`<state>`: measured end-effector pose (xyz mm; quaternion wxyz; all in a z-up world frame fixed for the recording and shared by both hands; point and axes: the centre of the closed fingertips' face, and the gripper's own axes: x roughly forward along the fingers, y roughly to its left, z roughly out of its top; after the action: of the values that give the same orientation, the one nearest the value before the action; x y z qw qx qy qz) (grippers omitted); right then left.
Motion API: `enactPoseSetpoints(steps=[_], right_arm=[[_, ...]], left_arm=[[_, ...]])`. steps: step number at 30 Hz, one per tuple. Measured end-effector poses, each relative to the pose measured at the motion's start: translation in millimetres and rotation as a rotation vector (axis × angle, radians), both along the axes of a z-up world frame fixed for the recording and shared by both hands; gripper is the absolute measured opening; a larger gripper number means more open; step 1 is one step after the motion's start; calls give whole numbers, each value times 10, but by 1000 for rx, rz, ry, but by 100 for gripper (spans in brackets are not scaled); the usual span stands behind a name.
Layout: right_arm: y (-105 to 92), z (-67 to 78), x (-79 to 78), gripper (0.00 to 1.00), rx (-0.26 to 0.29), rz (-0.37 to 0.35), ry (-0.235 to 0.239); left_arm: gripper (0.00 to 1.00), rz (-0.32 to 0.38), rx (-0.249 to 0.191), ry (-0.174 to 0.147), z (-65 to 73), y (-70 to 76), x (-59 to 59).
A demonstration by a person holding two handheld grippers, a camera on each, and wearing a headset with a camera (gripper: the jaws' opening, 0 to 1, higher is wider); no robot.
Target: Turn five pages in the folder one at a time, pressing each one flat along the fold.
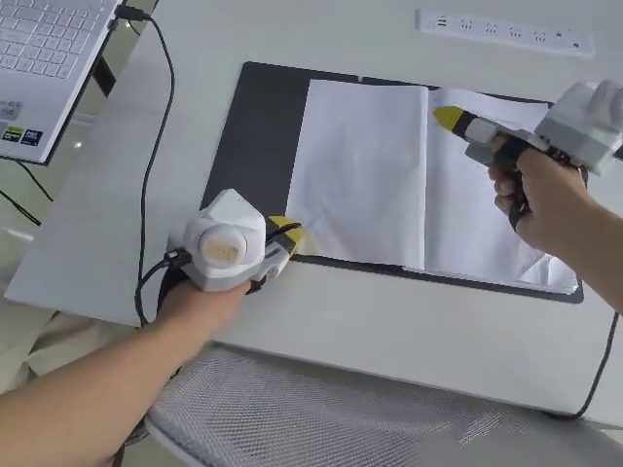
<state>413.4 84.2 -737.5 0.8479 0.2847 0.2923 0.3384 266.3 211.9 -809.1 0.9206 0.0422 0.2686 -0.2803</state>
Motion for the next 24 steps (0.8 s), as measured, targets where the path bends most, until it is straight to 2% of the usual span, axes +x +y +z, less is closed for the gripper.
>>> enactPoseSetpoints(steps=[4, 12, 14, 18, 19, 22, 23, 24], right_arm=[[79, -195, -11, 0, -40, 57, 42], [196, -440, 10, 0, -66, 113, 82], [200, -529, -19, 0, -91, 132, 95], [195, -549, -15, 0, -91, 148, 84], [206, -524, 16, 0, -100, 163, 49], [247, -512, 11, 0, -99, 193, 35], [262, -505, 35, 0, -97, 202, 14], [259, -503, 48, 0, -95, 195, 18]], left_arm=[[1, -3, 2, -7, -41, 17, 27], [1, -4, 8, -11, -79, 27, 51], [1, -2, 4, -11, -86, 31, 55], [1, -2, -2, -16, -94, 32, 59], [1, 0, -2, -14, -97, 31, 60], [1, 0, -2, -15, -97, 30, 60], [1, 1, -1, -16, -98, 30, 61], [1, 0, 0, -16, -98, 30, 61]])
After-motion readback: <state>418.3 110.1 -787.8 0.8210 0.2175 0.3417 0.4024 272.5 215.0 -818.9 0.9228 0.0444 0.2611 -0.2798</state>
